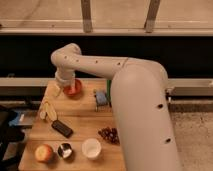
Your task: Place banana in paper cup
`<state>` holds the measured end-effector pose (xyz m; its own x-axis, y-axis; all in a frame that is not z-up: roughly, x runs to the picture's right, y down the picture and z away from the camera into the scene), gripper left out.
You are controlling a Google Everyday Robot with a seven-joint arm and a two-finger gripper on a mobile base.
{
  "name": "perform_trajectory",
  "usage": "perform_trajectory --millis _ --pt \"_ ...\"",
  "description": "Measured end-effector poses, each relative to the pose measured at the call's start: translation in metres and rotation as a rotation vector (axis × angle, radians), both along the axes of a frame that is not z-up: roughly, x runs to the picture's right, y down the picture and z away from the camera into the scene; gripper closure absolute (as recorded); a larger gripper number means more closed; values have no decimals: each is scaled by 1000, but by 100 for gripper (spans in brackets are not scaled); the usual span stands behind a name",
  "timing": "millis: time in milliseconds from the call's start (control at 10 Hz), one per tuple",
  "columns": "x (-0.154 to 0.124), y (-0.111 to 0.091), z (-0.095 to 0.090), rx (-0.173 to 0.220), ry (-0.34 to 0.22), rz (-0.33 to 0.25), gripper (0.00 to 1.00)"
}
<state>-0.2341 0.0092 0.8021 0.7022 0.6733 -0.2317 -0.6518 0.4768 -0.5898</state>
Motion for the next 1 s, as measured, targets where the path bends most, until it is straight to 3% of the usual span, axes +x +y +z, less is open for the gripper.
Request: perform_trajectory --millis 500,1000 --pt "-44 32 15 -39 -101 -68 27" --pt "-47 36 14 -34 -102 -70 27"
